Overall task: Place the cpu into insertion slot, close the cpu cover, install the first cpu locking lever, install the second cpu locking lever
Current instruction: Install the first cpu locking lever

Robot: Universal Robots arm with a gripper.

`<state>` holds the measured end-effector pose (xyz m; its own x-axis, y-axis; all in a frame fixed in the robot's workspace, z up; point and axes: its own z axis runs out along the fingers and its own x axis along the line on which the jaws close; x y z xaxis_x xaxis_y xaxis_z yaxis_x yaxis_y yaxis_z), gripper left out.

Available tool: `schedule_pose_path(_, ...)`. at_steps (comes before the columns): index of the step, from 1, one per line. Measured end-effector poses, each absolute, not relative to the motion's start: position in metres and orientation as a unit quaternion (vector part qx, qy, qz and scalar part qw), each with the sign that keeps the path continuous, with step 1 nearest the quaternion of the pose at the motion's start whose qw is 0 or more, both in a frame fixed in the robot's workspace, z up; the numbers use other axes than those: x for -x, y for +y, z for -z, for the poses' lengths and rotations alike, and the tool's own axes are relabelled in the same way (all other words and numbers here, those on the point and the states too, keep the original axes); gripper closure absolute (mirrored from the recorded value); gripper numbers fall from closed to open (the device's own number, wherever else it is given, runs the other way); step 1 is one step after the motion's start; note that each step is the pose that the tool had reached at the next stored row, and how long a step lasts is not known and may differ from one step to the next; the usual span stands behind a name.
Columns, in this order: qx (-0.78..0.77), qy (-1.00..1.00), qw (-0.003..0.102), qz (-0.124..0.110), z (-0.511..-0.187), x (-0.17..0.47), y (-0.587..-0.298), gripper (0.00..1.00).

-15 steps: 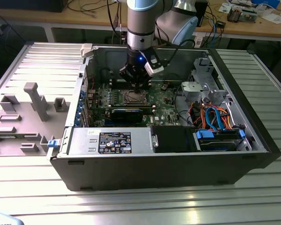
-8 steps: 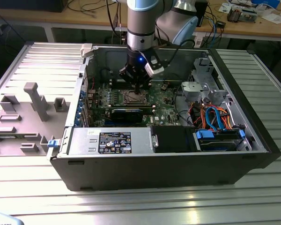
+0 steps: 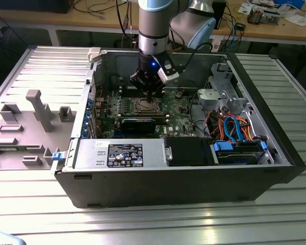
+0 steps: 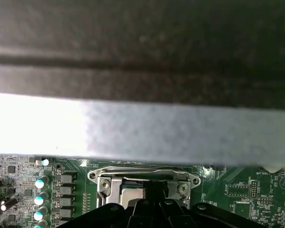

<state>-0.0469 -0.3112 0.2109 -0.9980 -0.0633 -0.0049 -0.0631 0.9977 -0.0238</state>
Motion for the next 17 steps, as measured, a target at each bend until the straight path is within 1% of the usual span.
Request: schedule_pose_path(17, 0.032, 0.999, 0.003, 0.012, -0.2172, 0.0466, -0.3117, 0.89)
